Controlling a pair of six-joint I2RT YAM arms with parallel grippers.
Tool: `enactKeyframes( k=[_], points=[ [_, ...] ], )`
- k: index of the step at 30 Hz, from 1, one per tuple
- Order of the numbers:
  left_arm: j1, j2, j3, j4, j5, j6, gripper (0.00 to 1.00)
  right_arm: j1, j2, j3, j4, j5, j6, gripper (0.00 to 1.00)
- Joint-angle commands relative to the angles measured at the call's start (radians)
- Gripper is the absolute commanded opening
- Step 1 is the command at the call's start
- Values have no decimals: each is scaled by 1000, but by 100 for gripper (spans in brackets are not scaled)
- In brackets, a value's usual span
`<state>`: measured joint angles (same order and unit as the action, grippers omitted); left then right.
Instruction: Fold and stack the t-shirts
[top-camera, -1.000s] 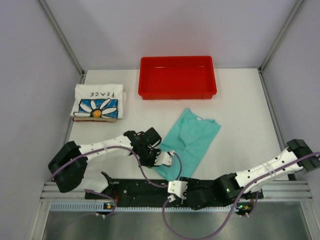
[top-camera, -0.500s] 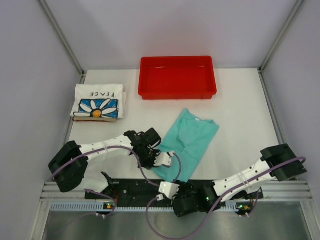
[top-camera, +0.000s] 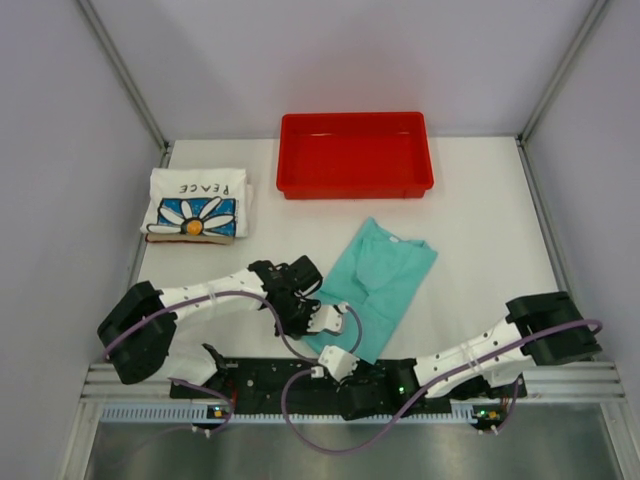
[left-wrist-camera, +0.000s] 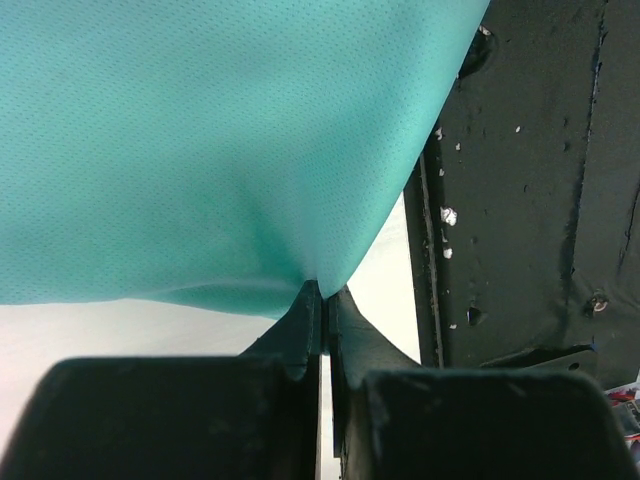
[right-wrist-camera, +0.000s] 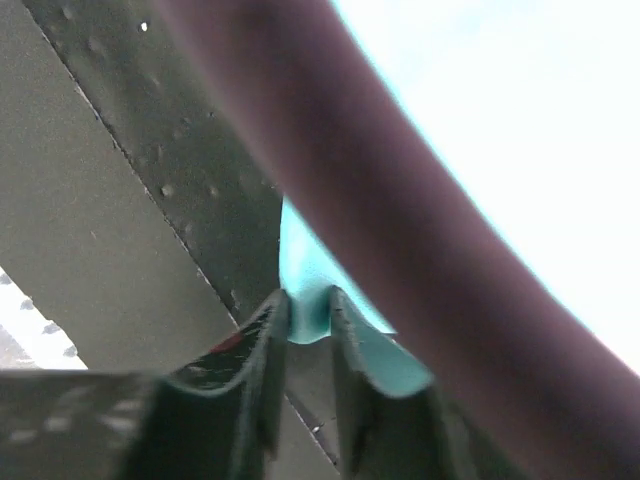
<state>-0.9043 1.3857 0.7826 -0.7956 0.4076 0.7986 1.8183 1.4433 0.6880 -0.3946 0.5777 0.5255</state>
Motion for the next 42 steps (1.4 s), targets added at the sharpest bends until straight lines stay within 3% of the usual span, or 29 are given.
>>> enactKeyframes(
  k=[1,4,10,17,27,34,37,42],
  points=[
    [-4,-4,18,-34,37,33,0,-31,-27,-1,2,11,42,16],
    [-4,-10,29,-54,40,34,0,-43,-46,4,-9,1,24,0],
    [-4,-62,44,-154,62,30,0,-43,-133,44,-66,-82,-13,0],
    [-4,-131,67,-336,89,74,0,1,-176,123,-70,-291,-140,0],
    [-4,-192,257,-680,90,169,0,-11,-348,234,-214,-358,-64,0],
    [1,-97,481,-479,-128,13,0,-209,-665,197,-352,-142,122,0],
    [2,11,598,-419,-151,-10,0,-306,-780,157,-440,-110,238,0],
    [1,220,806,-395,-161,-21,0,-381,-796,146,-587,-50,375,0]
  ],
)
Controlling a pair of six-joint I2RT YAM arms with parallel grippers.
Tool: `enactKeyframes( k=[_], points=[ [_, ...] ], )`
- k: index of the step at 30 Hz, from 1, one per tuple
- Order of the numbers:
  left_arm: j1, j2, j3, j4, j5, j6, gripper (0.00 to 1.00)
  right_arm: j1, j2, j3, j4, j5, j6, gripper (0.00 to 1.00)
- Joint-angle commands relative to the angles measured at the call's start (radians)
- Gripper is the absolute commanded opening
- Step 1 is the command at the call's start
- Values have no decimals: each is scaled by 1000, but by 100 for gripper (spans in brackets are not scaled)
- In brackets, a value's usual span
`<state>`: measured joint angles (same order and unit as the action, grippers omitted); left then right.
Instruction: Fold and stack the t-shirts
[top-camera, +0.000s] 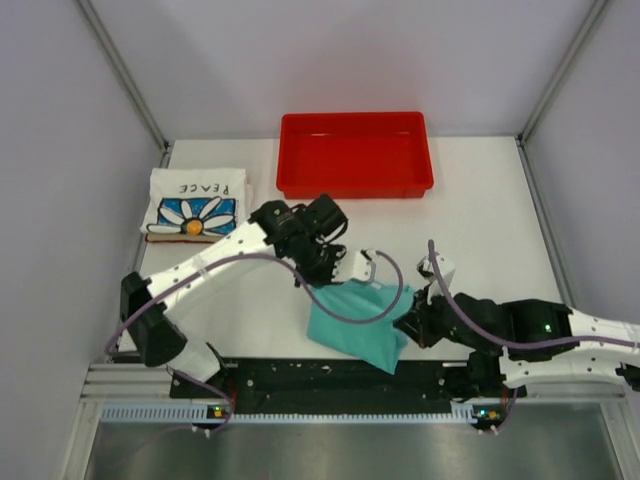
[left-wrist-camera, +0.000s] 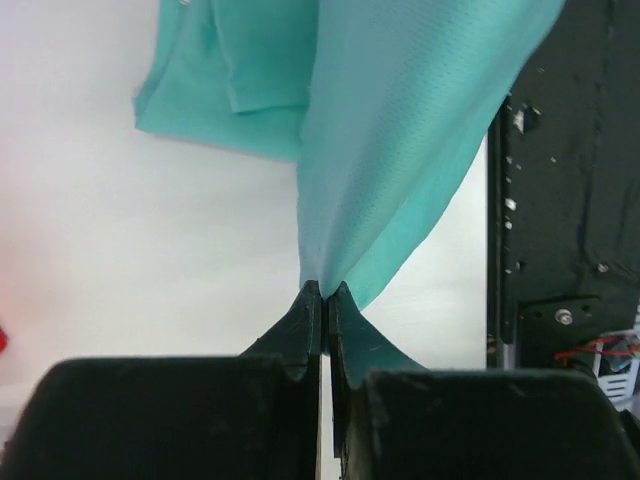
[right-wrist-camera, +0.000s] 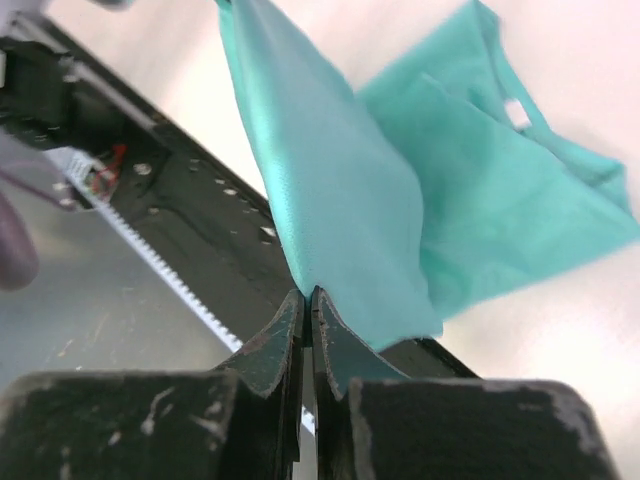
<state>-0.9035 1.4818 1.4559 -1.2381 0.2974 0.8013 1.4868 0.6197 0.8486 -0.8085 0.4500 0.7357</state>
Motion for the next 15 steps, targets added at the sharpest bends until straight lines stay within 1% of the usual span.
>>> enactKeyframes(
  k=[1,4,5,7,9,12,13,15],
  points=[
    [0,159,179,46,-50,-27,0,-80,34,-7,-220,84,209,0],
    [2,271,286,43,-66,-27,0,-195,28,-6,-281,85,228,0],
    [2,303,308,43,-73,-27,0,-236,26,-6,-278,84,216,0],
    [2,360,354,22,-90,-33,0,-336,58,3,-258,58,141,0],
    [3,399,379,8,-110,-37,0,-463,107,0,-200,-26,56,0],
    [5,431,383,38,-162,-40,0,-661,132,-61,-123,-203,10,0],
    [5,443,383,60,-182,-40,0,-722,129,-75,-115,-241,-4,0],
    [6,472,391,89,-204,-40,0,-805,117,-97,-97,-270,-22,0]
  ],
)
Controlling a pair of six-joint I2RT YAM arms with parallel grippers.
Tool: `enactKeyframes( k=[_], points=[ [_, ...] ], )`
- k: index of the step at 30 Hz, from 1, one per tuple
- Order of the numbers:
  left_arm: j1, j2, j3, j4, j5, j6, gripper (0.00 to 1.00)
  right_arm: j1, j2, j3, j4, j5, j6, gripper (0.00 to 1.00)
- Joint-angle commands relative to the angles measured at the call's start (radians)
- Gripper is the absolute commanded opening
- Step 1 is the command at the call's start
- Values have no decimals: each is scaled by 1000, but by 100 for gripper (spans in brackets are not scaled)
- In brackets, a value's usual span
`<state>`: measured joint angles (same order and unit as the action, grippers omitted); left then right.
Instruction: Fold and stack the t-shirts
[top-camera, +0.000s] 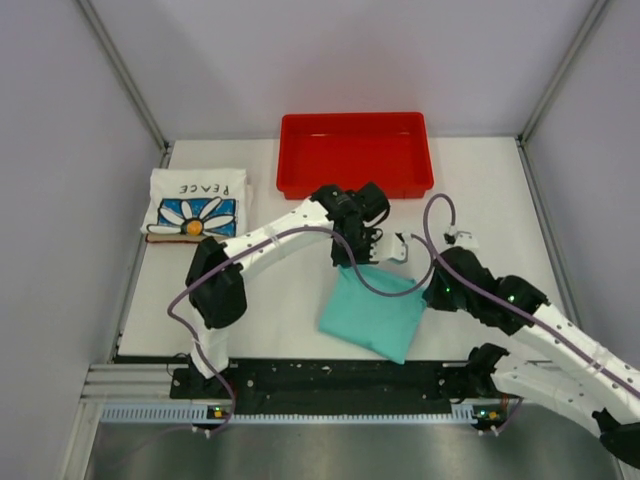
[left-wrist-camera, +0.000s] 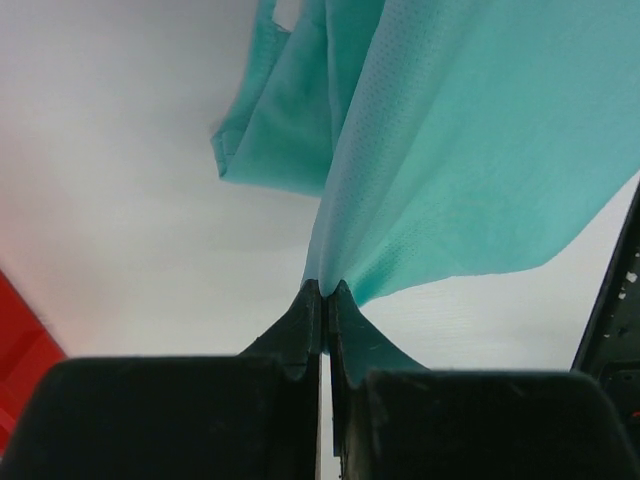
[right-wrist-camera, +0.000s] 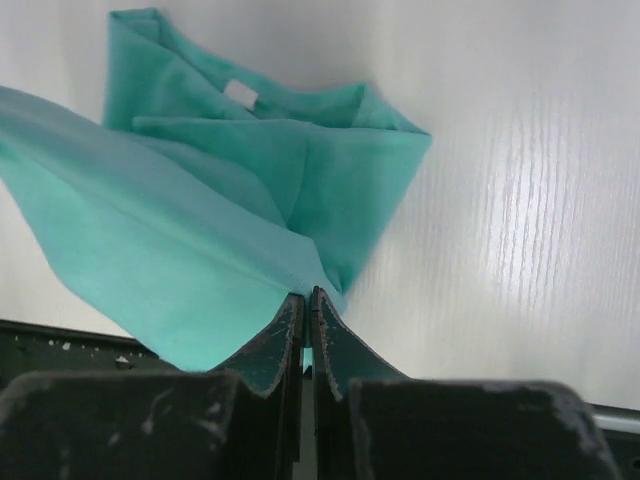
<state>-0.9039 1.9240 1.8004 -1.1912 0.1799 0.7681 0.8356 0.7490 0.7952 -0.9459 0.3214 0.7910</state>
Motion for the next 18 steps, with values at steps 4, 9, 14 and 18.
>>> enactKeyframes(
  k=[4,9,14,18],
  points=[
    [7,115,103,64,-108,-27,0,-265,24,-77,156,-244,-98,0],
    [13,179,116,85,-146,-33,0,-325,130,-97,239,-251,-104,0],
    [14,234,143,122,-169,-44,0,-400,176,-139,309,-278,-95,0],
    [16,270,157,153,-203,-55,4,-435,207,-148,331,-257,-113,0]
  ],
)
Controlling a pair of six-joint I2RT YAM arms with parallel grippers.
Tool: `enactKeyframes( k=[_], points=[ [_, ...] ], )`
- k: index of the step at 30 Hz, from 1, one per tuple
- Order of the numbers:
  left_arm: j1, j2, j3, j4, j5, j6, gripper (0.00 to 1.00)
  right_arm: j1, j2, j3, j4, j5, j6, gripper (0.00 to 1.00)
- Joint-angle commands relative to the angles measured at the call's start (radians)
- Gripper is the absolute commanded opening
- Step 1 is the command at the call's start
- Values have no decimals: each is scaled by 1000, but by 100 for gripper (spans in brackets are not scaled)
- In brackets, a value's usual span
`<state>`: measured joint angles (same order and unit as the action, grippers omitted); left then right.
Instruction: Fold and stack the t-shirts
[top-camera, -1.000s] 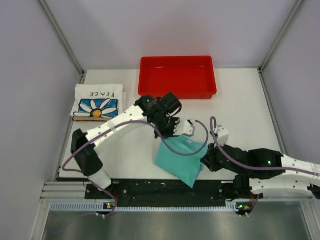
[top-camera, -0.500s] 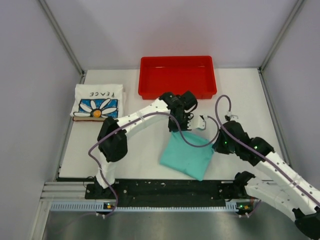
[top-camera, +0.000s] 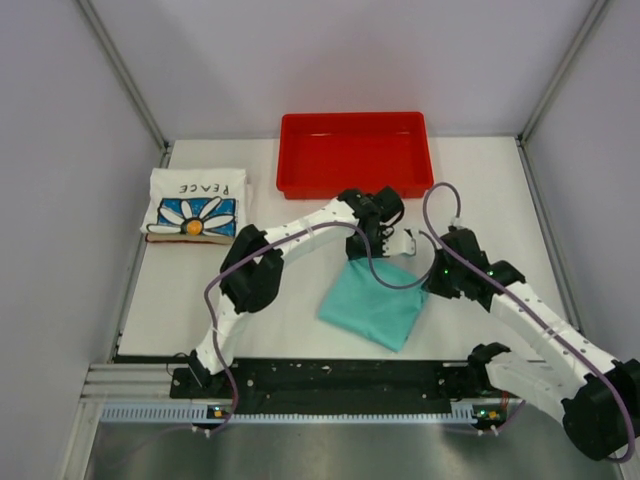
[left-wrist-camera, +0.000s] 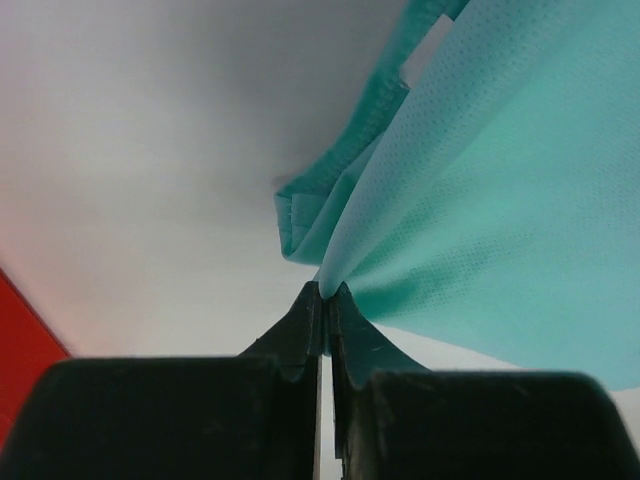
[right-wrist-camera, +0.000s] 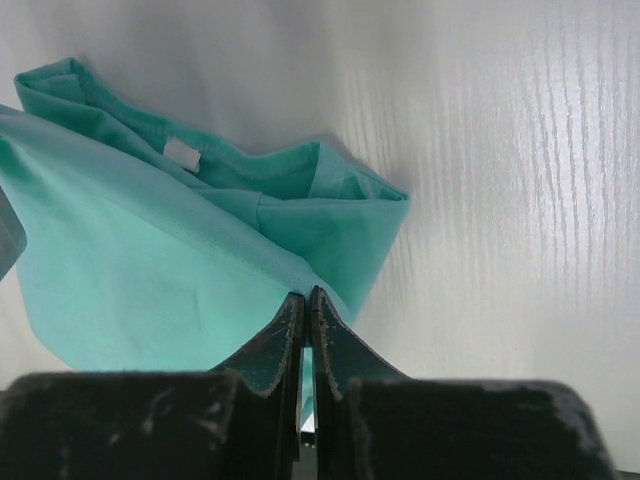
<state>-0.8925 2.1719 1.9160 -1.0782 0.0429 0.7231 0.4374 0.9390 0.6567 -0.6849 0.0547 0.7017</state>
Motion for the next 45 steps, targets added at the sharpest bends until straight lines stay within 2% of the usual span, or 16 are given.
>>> enactKeyframes(
  k=[1,7,10,15,18,21,24,26,27,28,31,33,38,42,45],
  points=[
    [3,28,41,52,-72,-11,5,-46,18,-11,76,19,-25,0],
    [4,63,48,95,-94,-28,18,-112,84,-31,120,37,-37,0],
    [9,66,49,148,-112,-48,23,-158,154,-17,131,50,-37,11],
    [44,34,89,273,-155,-93,45,-321,228,-3,157,-9,-93,23],
    [63,-15,104,307,-156,-116,49,-321,213,78,121,56,-204,26],
    [75,-108,72,262,-89,-143,48,-293,143,158,41,50,-267,28],
    [76,-225,-61,219,67,-178,40,-182,55,190,-30,16,-231,27],
    [76,-294,-182,225,156,-212,30,-113,14,173,-48,-82,-162,15],
    [76,-323,-242,230,190,-229,26,-77,0,153,-41,-137,-118,5],
    [76,-348,-286,235,234,-250,22,-27,-9,123,-24,-171,-78,0],
    [76,-394,-400,242,353,-287,21,134,-6,11,85,-228,63,0],
    [76,-408,-463,271,409,-301,20,190,1,-49,175,-263,140,0],
    [75,-348,-540,297,518,-333,15,216,-20,-235,383,-329,249,0],
    [76,-290,-572,302,566,-338,13,216,-19,-351,380,-340,301,0],
    [76,-259,-584,305,542,-337,13,209,-58,-394,311,-282,335,0]
  ],
)
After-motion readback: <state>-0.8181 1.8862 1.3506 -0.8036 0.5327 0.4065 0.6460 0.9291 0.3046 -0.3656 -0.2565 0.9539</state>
